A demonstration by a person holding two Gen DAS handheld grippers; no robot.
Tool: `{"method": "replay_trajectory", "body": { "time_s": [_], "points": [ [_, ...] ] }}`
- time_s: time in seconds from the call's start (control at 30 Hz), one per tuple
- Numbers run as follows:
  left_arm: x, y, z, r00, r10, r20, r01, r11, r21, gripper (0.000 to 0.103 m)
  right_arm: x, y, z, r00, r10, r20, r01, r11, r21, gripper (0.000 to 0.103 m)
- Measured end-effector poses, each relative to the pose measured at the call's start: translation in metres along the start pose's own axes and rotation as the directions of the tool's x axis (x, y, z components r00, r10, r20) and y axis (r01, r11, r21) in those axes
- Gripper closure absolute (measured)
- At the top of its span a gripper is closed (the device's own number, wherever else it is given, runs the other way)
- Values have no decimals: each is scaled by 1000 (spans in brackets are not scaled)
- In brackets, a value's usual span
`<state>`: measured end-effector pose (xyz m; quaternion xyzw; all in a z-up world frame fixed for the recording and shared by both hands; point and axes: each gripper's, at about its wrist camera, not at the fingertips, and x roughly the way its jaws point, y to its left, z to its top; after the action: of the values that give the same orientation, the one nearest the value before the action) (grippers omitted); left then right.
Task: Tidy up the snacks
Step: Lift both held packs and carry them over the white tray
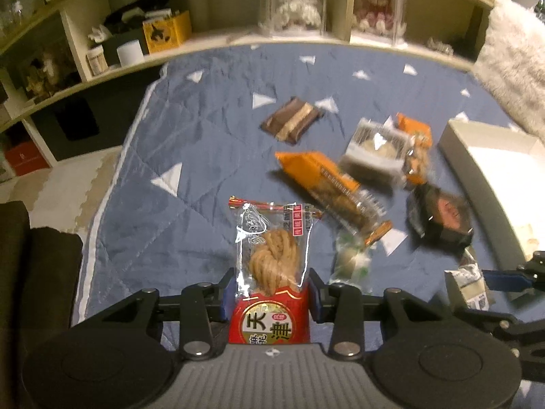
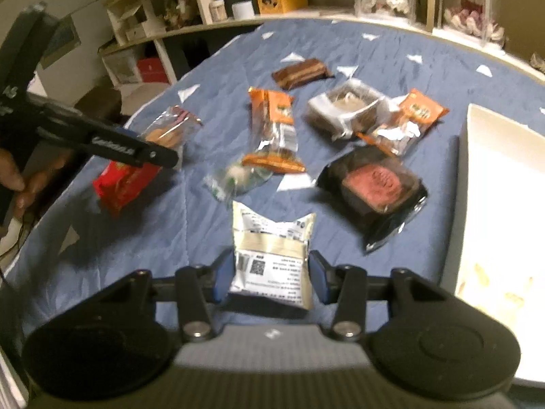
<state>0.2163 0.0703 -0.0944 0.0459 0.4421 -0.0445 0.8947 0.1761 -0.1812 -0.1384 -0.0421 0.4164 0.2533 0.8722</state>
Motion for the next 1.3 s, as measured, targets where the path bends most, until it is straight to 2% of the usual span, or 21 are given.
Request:
{"method": "replay_trajectory", "body": {
  "time_s": [0.43, 0.7, 1.0, 1.3],
  "points": [
    [-31, -22, 14, 991, -56, 118, 56, 998, 4, 61, -26, -16, 14, 993, -53, 104, 50, 998, 32, 50],
    [-41, -46, 21, 984, -105, 141, 103, 994, 22, 61, -54, -36, 23, 978, -128, 166, 116, 990, 82, 50],
    [-51, -97, 30, 973, -160, 169, 148, 986, 77, 61, -91, -60, 14, 961, -207, 183, 189, 976, 109, 50],
    [-52, -161, 37, 961, -228, 156, 208, 969, 133, 61, -129, -104, -6, 942, -289, 172, 261, 951, 169, 50]
  ]
}}
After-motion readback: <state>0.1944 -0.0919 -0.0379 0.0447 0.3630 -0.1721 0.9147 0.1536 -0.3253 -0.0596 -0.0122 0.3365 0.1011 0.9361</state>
